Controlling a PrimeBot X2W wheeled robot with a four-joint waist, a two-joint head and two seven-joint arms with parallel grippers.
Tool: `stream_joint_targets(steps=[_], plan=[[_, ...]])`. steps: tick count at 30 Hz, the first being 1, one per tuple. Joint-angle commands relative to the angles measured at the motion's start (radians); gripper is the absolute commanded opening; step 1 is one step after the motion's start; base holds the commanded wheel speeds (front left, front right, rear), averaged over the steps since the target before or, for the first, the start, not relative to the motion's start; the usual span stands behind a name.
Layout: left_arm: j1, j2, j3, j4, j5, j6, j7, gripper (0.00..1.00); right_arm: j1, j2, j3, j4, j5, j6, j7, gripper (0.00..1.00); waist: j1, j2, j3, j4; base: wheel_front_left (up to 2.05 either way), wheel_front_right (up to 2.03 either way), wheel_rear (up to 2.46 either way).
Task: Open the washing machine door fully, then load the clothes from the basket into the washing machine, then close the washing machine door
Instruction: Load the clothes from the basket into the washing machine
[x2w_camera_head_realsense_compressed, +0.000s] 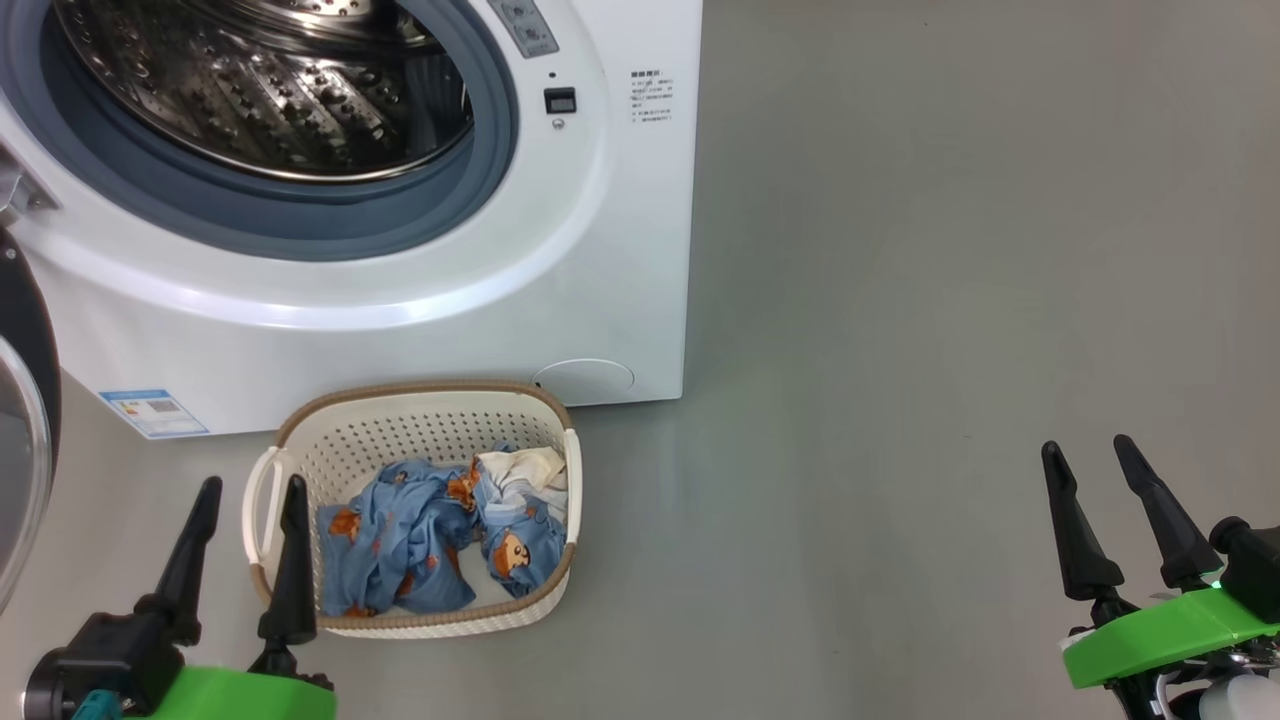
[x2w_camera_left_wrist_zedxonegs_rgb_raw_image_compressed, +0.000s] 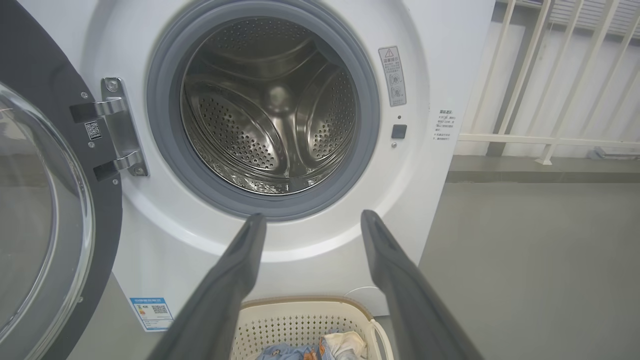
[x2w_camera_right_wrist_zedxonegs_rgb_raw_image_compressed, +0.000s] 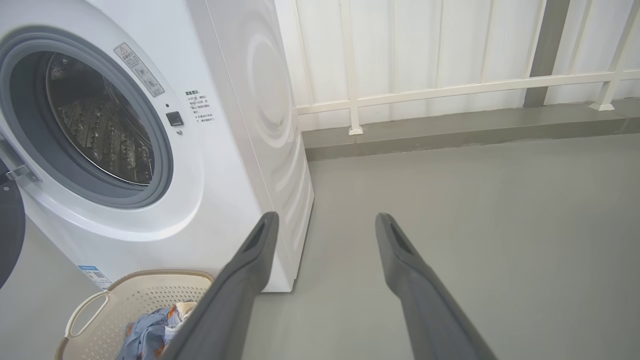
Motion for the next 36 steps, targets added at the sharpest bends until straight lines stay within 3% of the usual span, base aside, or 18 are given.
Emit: stream_joint_targets(steps=[1, 11, 27, 36], plan=[[-0.004, 0.021, 0.028, -0.023, -0.012, -0.005, -0.006, 1.00, -0.006, -0.016, 0.014, -0.026, -0.011, 0.005, -0.012, 1.00, 0.0000, -0.0001, -0.001, 0.001, 0.00, 0.00, 0.00], [-0.007, 0.026, 0.014, -0.006, -0.046, -0.005, -0.006, 1.00, -0.012, -0.016, 0.017, -0.029, -0.009, 0.005, -0.012, 1.00, 0.0000, -0.0001, 0.006, 0.006, 0.06, -0.21, 0.15], [-0.047, 0.029, 0.001, 0.008, -0.051, -0.005, -0.006, 1.00, -0.025, -0.013, 0.023, -0.031, -0.008, 0.005, -0.012, 1.00, 0.0000, -0.0001, 0.030, 0.008, 0.63, -1.72, 1.09], [-0.044, 0.021, -0.011, 0.027, -0.030, -0.005, -0.006, 1.00, -0.030, -0.009, 0.030, -0.028, -0.007, 0.005, -0.012, 1.00, 0.0000, -0.0001, 0.034, 0.005, 0.24, -0.38, 0.13]])
